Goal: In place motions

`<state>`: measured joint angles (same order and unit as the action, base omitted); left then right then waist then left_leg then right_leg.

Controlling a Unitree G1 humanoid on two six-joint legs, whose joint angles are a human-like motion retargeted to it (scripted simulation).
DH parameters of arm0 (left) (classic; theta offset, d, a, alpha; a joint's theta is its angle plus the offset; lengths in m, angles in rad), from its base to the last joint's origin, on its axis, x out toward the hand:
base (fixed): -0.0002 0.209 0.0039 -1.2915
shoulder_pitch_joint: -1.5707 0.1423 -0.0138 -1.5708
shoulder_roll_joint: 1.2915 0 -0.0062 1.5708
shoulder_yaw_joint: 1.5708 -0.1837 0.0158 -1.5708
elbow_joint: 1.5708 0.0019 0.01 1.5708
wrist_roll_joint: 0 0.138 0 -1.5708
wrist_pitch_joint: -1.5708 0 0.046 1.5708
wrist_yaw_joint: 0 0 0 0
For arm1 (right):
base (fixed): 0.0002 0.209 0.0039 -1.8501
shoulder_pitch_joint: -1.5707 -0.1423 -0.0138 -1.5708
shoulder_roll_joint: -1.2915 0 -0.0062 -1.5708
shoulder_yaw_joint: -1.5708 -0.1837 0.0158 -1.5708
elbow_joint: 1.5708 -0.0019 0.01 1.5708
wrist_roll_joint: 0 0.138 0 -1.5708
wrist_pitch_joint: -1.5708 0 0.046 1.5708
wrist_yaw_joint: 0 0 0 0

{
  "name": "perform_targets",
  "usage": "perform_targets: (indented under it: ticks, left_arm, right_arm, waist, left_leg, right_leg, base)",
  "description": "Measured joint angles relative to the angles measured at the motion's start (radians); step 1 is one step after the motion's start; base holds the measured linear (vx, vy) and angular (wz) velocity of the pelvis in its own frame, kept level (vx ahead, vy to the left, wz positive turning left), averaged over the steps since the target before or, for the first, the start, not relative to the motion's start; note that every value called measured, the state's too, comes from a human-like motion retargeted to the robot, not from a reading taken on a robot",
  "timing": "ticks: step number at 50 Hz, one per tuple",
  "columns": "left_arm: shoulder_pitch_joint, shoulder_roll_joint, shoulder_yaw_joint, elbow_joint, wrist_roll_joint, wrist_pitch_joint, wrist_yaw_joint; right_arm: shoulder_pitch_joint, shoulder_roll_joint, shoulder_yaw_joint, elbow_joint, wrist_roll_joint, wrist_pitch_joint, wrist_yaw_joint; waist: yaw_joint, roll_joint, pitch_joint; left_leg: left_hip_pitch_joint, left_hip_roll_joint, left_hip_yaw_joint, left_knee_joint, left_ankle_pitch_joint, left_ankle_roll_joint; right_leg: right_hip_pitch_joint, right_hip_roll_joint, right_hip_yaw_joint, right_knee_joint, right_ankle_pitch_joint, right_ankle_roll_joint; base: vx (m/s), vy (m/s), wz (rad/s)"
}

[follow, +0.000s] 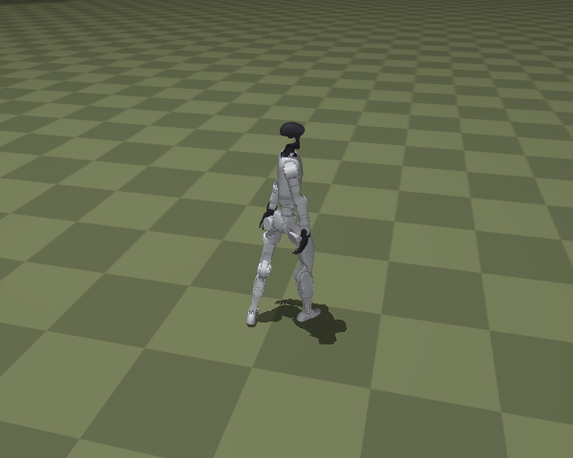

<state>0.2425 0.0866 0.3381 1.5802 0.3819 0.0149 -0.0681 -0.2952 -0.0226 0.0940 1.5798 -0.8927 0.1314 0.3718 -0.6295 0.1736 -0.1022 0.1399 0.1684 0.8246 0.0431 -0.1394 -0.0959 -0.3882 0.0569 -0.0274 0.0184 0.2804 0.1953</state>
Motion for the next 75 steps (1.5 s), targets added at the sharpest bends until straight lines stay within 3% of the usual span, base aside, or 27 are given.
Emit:
perform_targets:
  ticks: [10, 18, 25, 29, 42, 50, 62, 75]
  left_arm:
    - [-0.009, -0.022, -0.010, 0.007, 0.015, -0.002, -0.008]
    - [-0.030, -0.041, 0.022, -0.014, -0.005, -0.001, 0.005]
    - [-0.082, -0.065, 0.058, -0.039, -0.028, -0.006, 0.018]
    - [-0.113, -0.063, 0.015, -0.055, -0.024, -0.016, 0.023]
    - [-0.164, 0.020, -0.020, -0.041, -0.053, 0.004, 0.035]
    - [-0.132, 0.073, -0.005, -0.001, -0.060, 0.015, 0.039]
    - [-0.098, 0.037, 0.043, 0.019, -0.082, 0.021, 0.040]
    - [-0.143, -0.007, 0.024, -0.038, -0.085, 0.004, 0.033]
  right_arm:
    - [-0.026, 0.005, 0.005, -0.002, 0.015, -0.004, 0.016]
    - [0.006, -0.022, -0.021, 0.006, 0.049, -0.022, -0.008]
    - [0.071, -0.077, -0.086, 0.002, 0.069, -0.037, -0.060]
    - [0.135, -0.117, -0.183, -0.008, 0.108, -0.049, -0.082]
    - [0.298, -0.151, -0.371, 0.036, 0.190, -0.046, -0.117]
    - [0.293, -0.156, -0.359, 0.013, 0.180, -0.055, -0.097]
    - [0.248, -0.135, -0.325, -0.049, 0.236, -0.076, -0.042]
    - [0.286, -0.114, -0.309, -0.002, 0.220, -0.054, -0.088]
  waist:
    - [-0.016, 0.010, 0.003]
    - [0.033, 0.011, -0.026]
    - [0.257, -0.012, -0.081]
    - [0.218, -0.025, -0.066]
    - [0.505, -0.157, -0.074]
    - [0.546, -0.186, -0.068]
    - [0.580, -0.177, -0.088]
    - [0.634, -0.184, -0.090]
  left_leg:
    - [0.002, -0.006, 0.025, 0.010, -0.015, -0.005]
    - [-0.013, -0.013, -0.009, 0.005, -0.002, 0.004]
    - [-0.036, -0.037, 0.023, -0.015, 0.020, 0.016]
    - [-0.086, -0.041, -0.203, -0.021, 0.055, 0.040]
    - [-0.200, -0.108, -0.478, -0.017, 0.137, 0.060]
    - [-0.231, -0.138, -0.596, -0.009, 0.176, 0.062]
    - [-0.227, -0.169, -0.669, -0.010, 0.184, 0.081]
    - [-0.203, -0.188, -0.677, -0.020, 0.187, 0.089]
  right_leg:
    - [-0.015, 0.007, 0.012, 0.004, -0.006, 0.008]
    - [-0.005, -0.006, -0.002, 0.006, -0.031, -0.040]
    - [0.050, -0.012, 0.079, -0.006, -0.101, -0.088]
    - [0.052, -0.090, -0.107, 0.034, -0.129, -0.127]
    - [0.216, -0.224, -0.406, 0.026, -0.239, -0.131]
    - [0.328, -0.244, -0.587, -0.003, -0.270, -0.120]
    - [0.391, -0.248, -0.666, -0.015, -0.290, -0.107]
    - [0.418, -0.259, -0.678, -0.018, -0.294, -0.102]
  base:
    - [-0.03, 0.02, -0.23]
    - [0.12, -0.01, 0.30]
    - [0.19, 0.05, 0.25]
    - [0.16, 0.11, 3.19]
    - [0.11, 0.03, 1.74]
    - [0.11, 0.03, 1.09]
    - [0.13, 0.11, 0.31]
    - [0.11, 0.14, 0.03]
